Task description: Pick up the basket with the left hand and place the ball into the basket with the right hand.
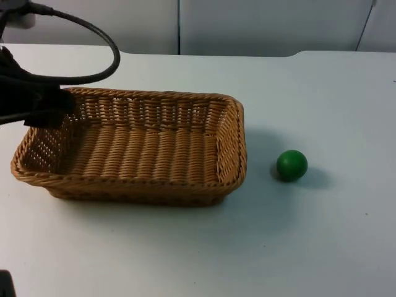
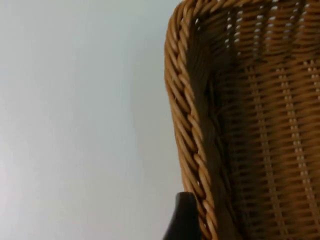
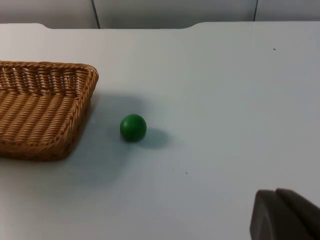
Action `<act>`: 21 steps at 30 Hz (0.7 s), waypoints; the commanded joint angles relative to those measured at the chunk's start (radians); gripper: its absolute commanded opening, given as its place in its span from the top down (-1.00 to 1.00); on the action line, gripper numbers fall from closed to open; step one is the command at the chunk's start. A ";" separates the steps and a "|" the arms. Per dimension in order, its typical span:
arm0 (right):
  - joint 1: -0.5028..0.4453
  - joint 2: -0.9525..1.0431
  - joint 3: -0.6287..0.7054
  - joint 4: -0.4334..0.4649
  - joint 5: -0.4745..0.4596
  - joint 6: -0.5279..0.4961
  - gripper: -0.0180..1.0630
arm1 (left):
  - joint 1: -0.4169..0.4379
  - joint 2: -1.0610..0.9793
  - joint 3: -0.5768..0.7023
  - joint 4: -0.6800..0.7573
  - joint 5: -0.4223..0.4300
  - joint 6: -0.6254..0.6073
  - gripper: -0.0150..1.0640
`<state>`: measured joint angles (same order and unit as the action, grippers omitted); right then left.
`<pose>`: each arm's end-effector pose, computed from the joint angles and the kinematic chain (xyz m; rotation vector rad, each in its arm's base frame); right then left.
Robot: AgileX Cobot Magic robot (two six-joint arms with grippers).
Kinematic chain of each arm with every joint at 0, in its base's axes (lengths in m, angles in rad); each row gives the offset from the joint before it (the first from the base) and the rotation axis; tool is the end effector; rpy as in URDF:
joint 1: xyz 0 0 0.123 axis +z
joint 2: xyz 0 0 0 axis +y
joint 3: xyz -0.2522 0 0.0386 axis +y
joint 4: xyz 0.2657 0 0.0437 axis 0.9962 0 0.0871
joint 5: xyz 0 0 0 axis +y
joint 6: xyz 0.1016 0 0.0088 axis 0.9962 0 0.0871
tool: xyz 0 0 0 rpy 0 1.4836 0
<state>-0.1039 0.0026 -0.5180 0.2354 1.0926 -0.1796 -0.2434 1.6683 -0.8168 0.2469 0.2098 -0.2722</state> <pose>0.0480 0.0162 0.2852 -0.0947 2.0375 0.1050 0.3202 -0.0741 0.1152 0.2496 2.5251 -0.0437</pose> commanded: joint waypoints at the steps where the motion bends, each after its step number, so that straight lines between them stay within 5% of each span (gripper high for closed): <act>1: -0.006 -0.003 0.004 0.006 -0.005 -0.002 0.97 | -0.008 0.017 -0.007 0.033 -0.049 0.008 -0.27; 13: -0.006 -0.003 0.004 0.006 -0.005 -0.002 0.97 | 0.020 0.198 -0.009 0.045 -0.190 0.008 -0.27; 21: -0.006 -0.003 0.004 0.006 -0.005 -0.002 0.97 | 0.081 0.262 -0.009 0.045 -0.204 0.008 -0.27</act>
<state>-0.1039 0.0026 -0.5180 0.2371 1.0926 -0.1796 -0.1666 1.9336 -0.8256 0.2988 0.0147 -0.2616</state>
